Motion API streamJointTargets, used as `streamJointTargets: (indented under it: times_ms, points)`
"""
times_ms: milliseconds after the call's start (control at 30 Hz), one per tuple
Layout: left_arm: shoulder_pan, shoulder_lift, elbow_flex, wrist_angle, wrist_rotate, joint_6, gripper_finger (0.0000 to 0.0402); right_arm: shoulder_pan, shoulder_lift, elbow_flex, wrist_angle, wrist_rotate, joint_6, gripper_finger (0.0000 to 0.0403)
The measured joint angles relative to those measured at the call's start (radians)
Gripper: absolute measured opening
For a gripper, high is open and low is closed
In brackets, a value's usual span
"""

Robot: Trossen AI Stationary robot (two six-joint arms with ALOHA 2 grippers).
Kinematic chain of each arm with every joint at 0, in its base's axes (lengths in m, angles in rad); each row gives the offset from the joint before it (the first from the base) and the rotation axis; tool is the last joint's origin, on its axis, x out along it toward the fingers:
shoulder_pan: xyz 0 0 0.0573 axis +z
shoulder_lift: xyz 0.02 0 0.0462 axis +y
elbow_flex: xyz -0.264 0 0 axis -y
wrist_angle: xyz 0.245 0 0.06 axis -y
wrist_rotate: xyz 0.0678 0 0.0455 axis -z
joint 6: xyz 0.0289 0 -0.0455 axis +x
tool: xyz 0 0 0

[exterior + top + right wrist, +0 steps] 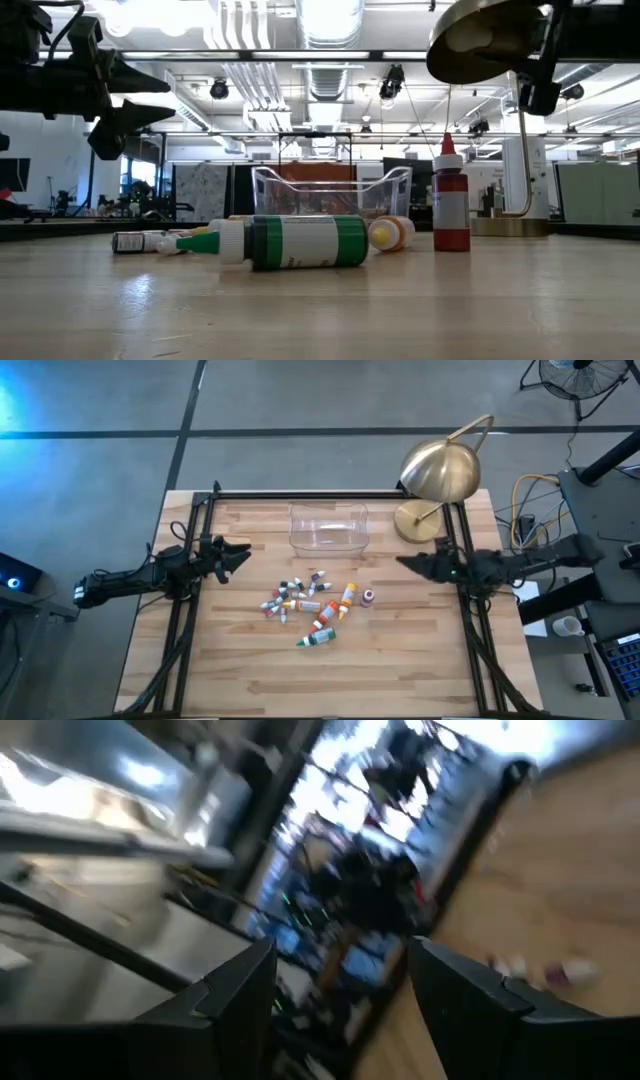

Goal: Pick & Place food coloring
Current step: Put the big dark red food coloring bottle into the transparent bin

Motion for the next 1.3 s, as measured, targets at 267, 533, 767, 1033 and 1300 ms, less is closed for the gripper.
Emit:
streamJointTargets:
  times_ms: [267,533,767,1033,1300]
  points:
    - [0.0,0.0,0.0,0.0,0.0,0.0,0.0167,0.012,0.219,0.267,-0.591,-0.183,0.166,0.0219]
    - [0.0,0.0,0.0,0.0,0.0,0.0,0.0167,0.016,0.403,0.475,-1.048,-0.229,0.018,0.0219]
    - [0.0,0.0,0.0,0.0,0.0,0.0,0.0167,0.01,0.592,0.575,-1.091,-0.258,-0.039,0.0219]
    - [0.0,0.0,0.0,0.0,0.0,0.0,0.0167,0.01,0.811,0.721,-1.166,-0.251,-0.109,0.0219]
    - [0.0,0.0,0.0,0.0,0.0,0.0,0.0167,0.01,0.943,0.843,-1.406,-0.251,-0.098,0.0219]
